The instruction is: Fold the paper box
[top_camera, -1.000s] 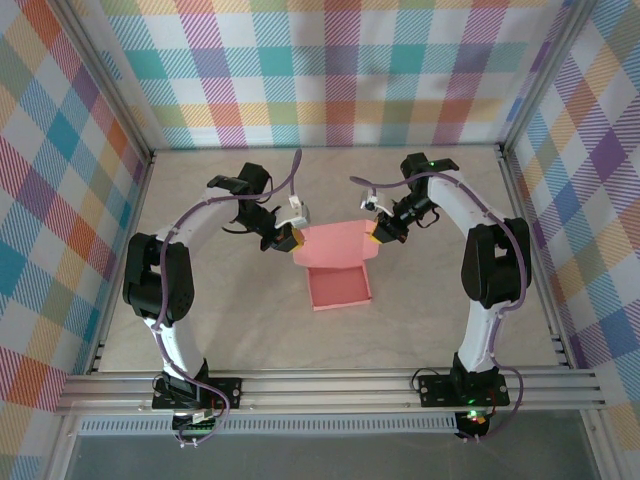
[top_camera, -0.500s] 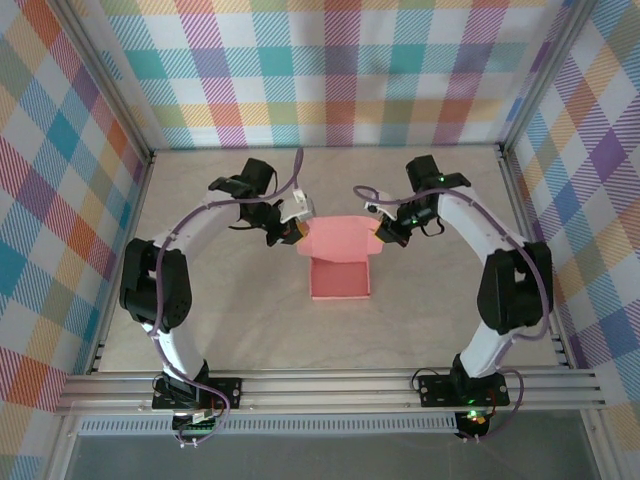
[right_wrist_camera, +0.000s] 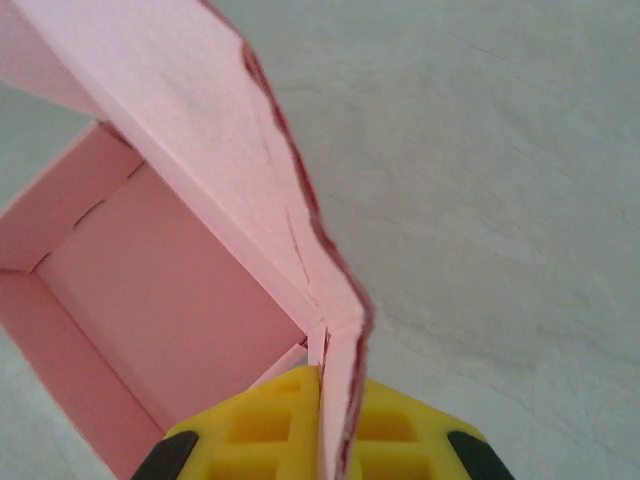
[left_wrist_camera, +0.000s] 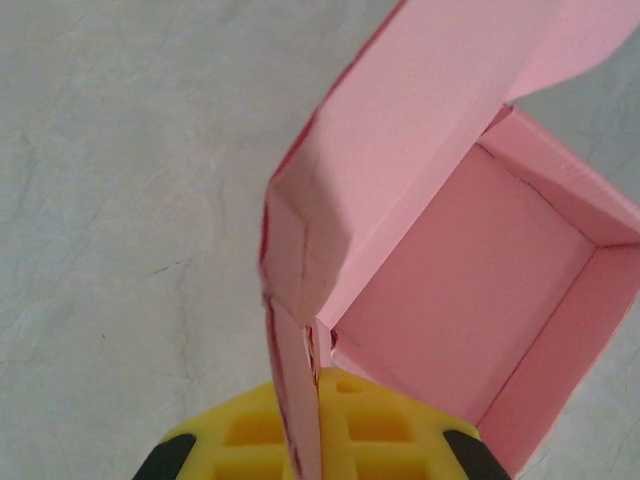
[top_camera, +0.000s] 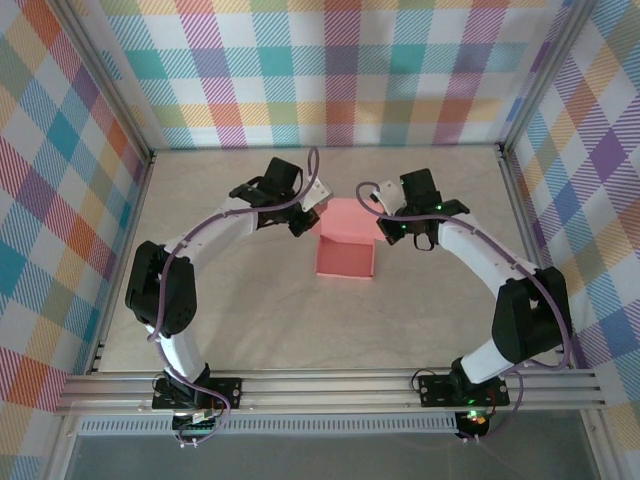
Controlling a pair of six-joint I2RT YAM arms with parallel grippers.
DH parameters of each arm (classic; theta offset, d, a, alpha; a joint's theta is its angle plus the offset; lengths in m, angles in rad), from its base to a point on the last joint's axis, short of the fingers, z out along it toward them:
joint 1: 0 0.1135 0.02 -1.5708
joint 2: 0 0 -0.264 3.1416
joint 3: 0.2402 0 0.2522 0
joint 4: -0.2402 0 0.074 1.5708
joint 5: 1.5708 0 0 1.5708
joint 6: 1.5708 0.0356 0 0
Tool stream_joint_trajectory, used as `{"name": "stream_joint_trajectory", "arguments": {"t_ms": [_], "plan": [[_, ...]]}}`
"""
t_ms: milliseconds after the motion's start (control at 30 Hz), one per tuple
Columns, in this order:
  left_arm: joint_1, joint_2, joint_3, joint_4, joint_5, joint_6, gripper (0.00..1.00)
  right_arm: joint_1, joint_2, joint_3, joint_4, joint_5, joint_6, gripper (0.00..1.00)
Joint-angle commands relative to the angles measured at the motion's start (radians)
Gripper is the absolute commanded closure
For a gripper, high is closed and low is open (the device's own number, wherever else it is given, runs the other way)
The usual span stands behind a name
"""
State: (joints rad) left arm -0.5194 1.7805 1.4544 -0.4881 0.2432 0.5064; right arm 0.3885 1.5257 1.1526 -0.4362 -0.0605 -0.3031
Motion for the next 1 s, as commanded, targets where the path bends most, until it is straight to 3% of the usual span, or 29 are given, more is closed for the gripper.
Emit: {"name": "stream_joint_trajectory", "arguments": {"t_ms": [0,300,633,967], "plan": [[-0.055,-0.021,0.01,0.072,-0.022,-0.166,1.0,0.063,-0.045,-0.046,0.17,0.077,0.213,1.0],[-0.099,-0.035,-0.052,0.249,-0.135,-0.494,1.0,0.128,-0.114,-0.172,0.345,0.267,0.491,1.0],[-0.147,-0.051,-0.137,0.375,-0.24,-0.591,1.0,0.175,-0.144,-0.218,0.415,0.454,0.682,1.0],[-0.213,-0.037,-0.249,0.6,-0.35,-0.582,1.0,0.214,-0.093,-0.285,0.614,0.555,0.696,1.0]]}}
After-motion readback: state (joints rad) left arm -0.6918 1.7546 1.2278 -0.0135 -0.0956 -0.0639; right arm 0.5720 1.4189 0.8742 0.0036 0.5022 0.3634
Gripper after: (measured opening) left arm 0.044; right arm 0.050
